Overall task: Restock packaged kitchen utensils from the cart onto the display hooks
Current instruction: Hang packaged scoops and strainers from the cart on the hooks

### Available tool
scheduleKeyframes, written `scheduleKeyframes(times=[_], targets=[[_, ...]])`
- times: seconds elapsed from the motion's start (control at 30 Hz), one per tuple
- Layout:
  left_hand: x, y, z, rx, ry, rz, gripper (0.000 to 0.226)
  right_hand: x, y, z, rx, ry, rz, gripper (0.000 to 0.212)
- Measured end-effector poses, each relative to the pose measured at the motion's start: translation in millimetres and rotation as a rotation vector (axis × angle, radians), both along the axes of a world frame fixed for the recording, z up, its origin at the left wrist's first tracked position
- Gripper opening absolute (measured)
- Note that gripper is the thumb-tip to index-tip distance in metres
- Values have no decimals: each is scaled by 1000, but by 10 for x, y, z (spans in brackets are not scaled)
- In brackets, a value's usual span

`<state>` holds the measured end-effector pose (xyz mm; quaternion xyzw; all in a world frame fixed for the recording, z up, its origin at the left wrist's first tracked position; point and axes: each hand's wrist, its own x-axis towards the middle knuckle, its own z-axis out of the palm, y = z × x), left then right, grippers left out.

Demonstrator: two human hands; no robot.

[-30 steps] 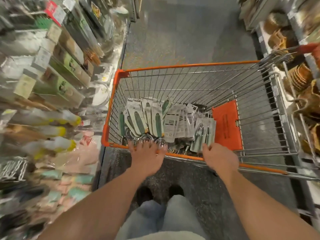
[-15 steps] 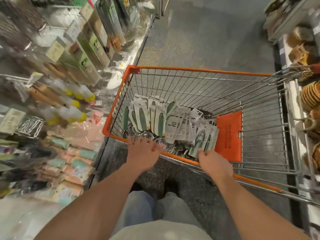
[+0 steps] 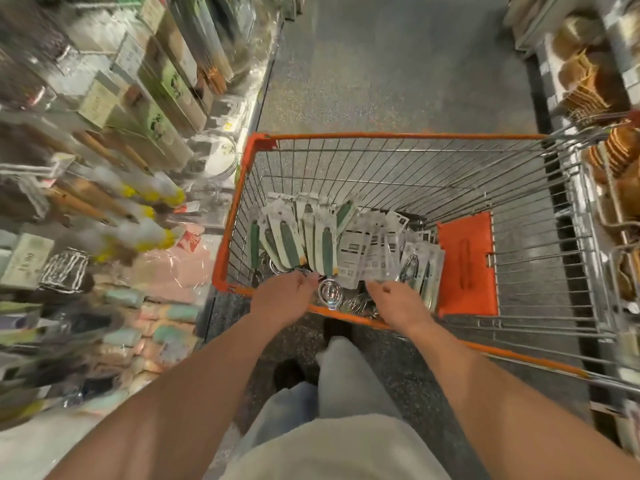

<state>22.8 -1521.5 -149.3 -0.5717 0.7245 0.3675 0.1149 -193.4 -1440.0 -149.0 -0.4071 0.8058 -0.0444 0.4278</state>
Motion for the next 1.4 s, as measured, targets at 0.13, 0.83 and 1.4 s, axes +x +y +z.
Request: scheduleKeyframes(times=[0.13,0.83,1.4], targets=[[62,-261,-150,100,-9,104,63,49,-376,-94,80,-156,-39,63],[21,-997,-1157,397,61,780,63,318,-1379,-1350,246,-340,-266,59],[-197,-1183,-1743,318,234,1123,62,536,-1625,-1771,114,-311,-500,48]])
